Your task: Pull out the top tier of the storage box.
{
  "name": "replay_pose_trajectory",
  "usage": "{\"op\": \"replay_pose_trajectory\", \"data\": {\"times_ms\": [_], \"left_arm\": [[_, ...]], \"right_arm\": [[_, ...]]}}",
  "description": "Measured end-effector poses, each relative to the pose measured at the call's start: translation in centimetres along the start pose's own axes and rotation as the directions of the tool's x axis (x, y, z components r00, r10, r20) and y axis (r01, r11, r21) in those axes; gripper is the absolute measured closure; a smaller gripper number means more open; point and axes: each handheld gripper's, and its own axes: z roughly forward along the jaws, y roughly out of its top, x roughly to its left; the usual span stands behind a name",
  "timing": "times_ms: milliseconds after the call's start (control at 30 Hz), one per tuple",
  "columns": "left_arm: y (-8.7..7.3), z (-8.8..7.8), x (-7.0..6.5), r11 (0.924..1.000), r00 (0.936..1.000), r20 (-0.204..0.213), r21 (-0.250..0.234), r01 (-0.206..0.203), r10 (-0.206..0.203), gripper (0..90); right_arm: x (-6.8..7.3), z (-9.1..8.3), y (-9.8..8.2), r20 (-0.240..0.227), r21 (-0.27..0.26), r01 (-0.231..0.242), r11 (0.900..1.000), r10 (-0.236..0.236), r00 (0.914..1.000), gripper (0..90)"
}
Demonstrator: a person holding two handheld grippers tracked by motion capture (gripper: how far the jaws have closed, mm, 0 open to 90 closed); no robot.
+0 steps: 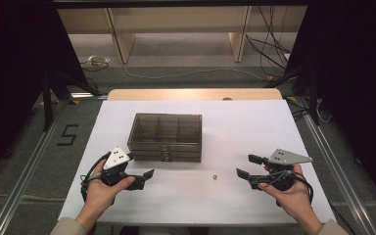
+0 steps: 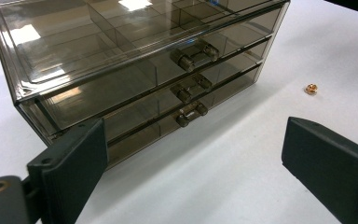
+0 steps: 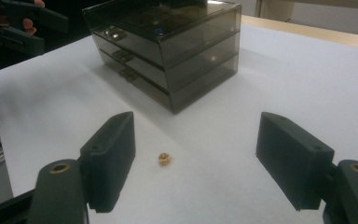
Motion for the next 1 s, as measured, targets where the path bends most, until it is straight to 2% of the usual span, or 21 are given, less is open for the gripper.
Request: {"op": "replay_pose_trajectory", "data": {"times_ms": [333, 500, 567, 600, 667, 700, 767, 833, 933, 1000], "left_arm": [[-0.1, -0.3, -0.2, 1.0000, 1.0000, -0.008, -0.008, -0.005, 0.005, 6.8], [0.2, -0.2, -0.7, 0.9989, 0.9979, -0.047, -0.007, -0.046, 0.045, 11.0], [0.3, 0.0, -1.0, 0.9964, 0.9943, -0.065, -0.002, -0.085, 0.085, 15.9], [0.3, 0.1, -1.2, 0.9930, 0.9900, -0.079, -0.001, -0.118, 0.118, 15.7], [0.4, 0.4, -1.7, 0.9828, 0.9768, -0.110, 0.004, -0.184, 0.184, 16.7], [0.5, 0.5, -1.9, 0.9759, 0.9674, -0.131, 0.008, -0.218, 0.217, 18.8], [0.7, 0.8, -2.4, 0.9556, 0.9407, -0.171, 0.018, -0.294, 0.293, 23.0], [0.8, 1.1, -2.8, 0.9393, 0.9197, -0.196, 0.026, -0.342, 0.340, 26.7], [1.0, 1.5, -3.3, 0.9063, 0.8754, -0.242, 0.049, -0.420, 0.418, 34.6], [1.0, 2.0, -3.7, 0.8792, 0.8380, -0.279, 0.058, -0.473, 0.469, 39.5]], "right_arm": [[0.1, 0.0, 0.3, 0.012, -0.012, -0.006, 1.000, 0.006, 0.9999, 29.0], [-0.1, 0.0, 0.2, 0.022, -0.012, -0.008, 1.000, 0.008, 0.9997, 29.0], [-0.1, 0.0, 0.2, 0.024, -0.010, -0.008, 1.000, 0.009, 0.9997, 29.0], [0.0, 0.0, 0.3, 0.025, -0.011, -0.009, 1.000, 0.009, 0.9996, 29.0], [0.1, 0.1, 0.3, 0.025, -0.013, -0.001, 1.000, 0.001, 0.9997, 29.0], [0.1, 0.1, 0.3, 0.025, -0.012, -0.004, 1.000, 0.004, 0.9997, 29.0], [0.1, 0.2, 0.3, 0.027, -0.006, -0.003, 1.000, 0.003, 0.9996, 29.0], [0.1, 0.2, 0.3, 0.027, -0.007, -0.003, 1.000, 0.003, 0.9996, 29.0], [0.2, 0.3, 0.4, 0.024, -0.007, -0.004, 1.000, 0.004, 0.9997, 29.0], [0.3, 0.4, 0.3, 0.024, -0.006, -0.006, 1.000, 0.007, 0.9997, 29.0]]}}
